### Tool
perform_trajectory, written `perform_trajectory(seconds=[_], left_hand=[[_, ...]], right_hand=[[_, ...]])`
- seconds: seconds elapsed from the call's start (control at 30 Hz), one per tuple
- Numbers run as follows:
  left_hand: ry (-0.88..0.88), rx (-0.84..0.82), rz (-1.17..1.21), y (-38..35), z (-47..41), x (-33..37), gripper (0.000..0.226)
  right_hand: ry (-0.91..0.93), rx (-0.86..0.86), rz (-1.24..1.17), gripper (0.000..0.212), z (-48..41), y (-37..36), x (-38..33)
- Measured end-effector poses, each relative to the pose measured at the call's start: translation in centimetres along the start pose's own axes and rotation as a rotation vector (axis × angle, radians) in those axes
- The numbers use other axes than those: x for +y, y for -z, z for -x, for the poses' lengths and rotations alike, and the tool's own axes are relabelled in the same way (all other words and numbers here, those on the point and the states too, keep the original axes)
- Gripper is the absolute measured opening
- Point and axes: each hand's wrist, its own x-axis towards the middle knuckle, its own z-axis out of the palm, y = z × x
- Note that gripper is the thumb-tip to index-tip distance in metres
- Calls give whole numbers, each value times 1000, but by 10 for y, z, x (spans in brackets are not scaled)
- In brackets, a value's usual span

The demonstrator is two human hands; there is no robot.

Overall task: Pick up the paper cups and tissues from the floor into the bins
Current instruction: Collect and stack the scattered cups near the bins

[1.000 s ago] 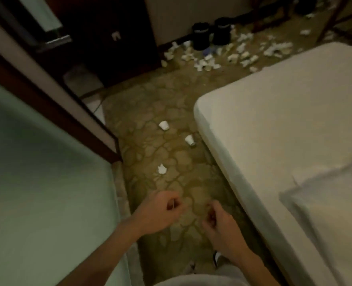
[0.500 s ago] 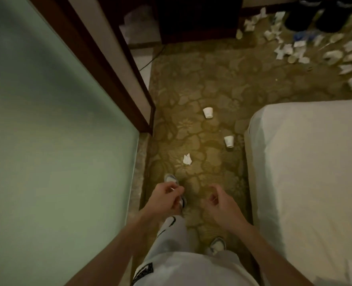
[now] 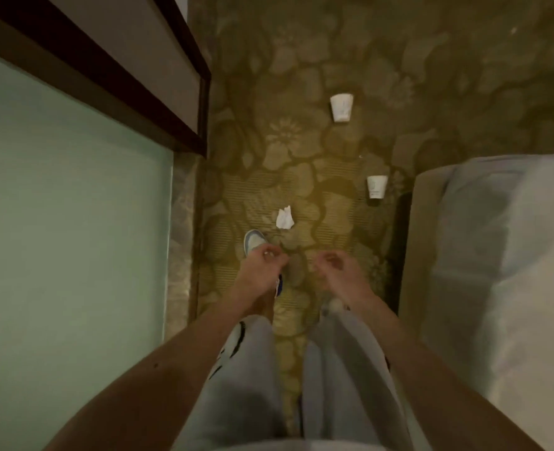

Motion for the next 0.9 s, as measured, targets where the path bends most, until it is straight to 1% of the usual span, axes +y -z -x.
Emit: perform_trajectory(seconds=[0.07,0.17,0.3,0.4,0.43,0.47,0.57,0.7,0.83,0.9], left_hand=[[21,-7,-11,1,-61,7,28],[22,-28,-30,-6,-152,11,32],[23,-32,-118,-21,-257,-17,42],[13,-48,-142,-38,-327,-53,49],[34,-52,-120,-44,-349,-66,53],[64,-46,-102,-49,-368,-79,57],[117,14,-72,-69,-414,-114,61],[240,-22,51,-100,-458,-149,60],[204,38,63,-116,-488,-153,54],[232,7,122,-126,-486,-149,47]], right_hand=[[-57,-24,-15,18,-56,-13,-11],[-79,-69,51,18,-142,-30,-17],[-66,-154,165,22,-250,-66,2],[-98,-245,257,48,-328,-91,21],[-102,-277,300,55,-352,-99,26],[-107,-299,324,57,-374,-106,34],[-145,-321,325,60,-425,-125,62],[-192,-370,229,62,-466,-136,97],[-175,-443,151,64,-496,-138,100],[-165,-449,126,60,-497,-140,101]])
